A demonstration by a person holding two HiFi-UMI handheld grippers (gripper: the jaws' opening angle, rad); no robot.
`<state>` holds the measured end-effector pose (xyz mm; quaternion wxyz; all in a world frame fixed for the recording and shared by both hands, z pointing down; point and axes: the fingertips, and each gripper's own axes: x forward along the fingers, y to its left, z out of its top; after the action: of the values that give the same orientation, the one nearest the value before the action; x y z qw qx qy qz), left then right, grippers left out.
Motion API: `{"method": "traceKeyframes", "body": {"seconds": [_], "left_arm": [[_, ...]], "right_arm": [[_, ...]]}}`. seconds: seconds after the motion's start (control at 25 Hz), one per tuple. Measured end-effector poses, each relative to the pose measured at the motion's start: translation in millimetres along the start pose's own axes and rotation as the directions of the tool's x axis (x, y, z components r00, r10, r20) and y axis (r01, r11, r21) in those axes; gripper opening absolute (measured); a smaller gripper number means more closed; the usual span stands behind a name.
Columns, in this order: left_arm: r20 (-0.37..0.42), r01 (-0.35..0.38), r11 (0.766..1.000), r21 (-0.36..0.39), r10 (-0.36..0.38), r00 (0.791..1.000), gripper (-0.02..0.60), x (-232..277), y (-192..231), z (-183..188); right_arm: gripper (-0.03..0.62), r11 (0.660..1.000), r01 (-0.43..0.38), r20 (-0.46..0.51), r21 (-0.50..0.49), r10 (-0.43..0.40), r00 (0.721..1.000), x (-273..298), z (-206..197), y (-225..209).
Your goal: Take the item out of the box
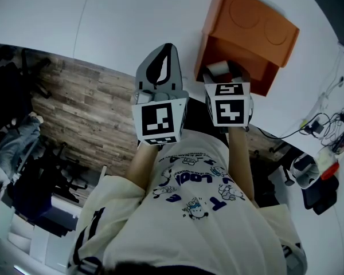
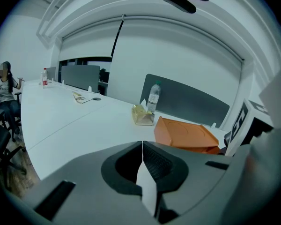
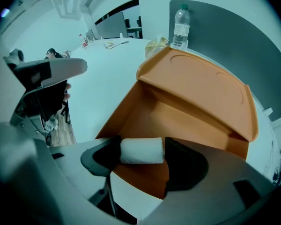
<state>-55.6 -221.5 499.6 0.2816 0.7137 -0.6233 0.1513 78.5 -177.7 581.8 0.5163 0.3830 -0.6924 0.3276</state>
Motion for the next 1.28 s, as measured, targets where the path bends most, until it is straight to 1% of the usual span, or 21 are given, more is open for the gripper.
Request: {"method": "traceKeyframes", "body": {"seconds": [0.36,0.52,1.0,1.28], "left_arm": [[0.000,-0.004,1.000,0.002,0.004,1.000,0.018,-0.1,-2.3,-0.9],[-0.001,-0.008,1.000,0.001,0.008,1.000,0.019,0.7,-1.7,-1.1],[0.005,-0.010,1.000,0.006,0.010,1.000,0.018,-2.7,-2.7,-0.2],[0.013,-0.004,1.000,0.016,0.004,1.000,0.018,-4.8,-5.5,3.0]], "right_arm": [[0.278,0.995,-0.036,-0.027,0.092,0.038,0.999,5.2,-6.6,-2.5],[0.278,0.995,-0.035,-0.033,0.095,0.039,0.999,6.5,-5.8,-3.7],[0.278,0.994,-0.036,-0.007,0.101,0.036,0.999,4.5,-4.2,-3.9],[0.278,0.992,-0.024,0.014,0.128,0.022,1.000,1.2,-2.7,-8.9]]}}
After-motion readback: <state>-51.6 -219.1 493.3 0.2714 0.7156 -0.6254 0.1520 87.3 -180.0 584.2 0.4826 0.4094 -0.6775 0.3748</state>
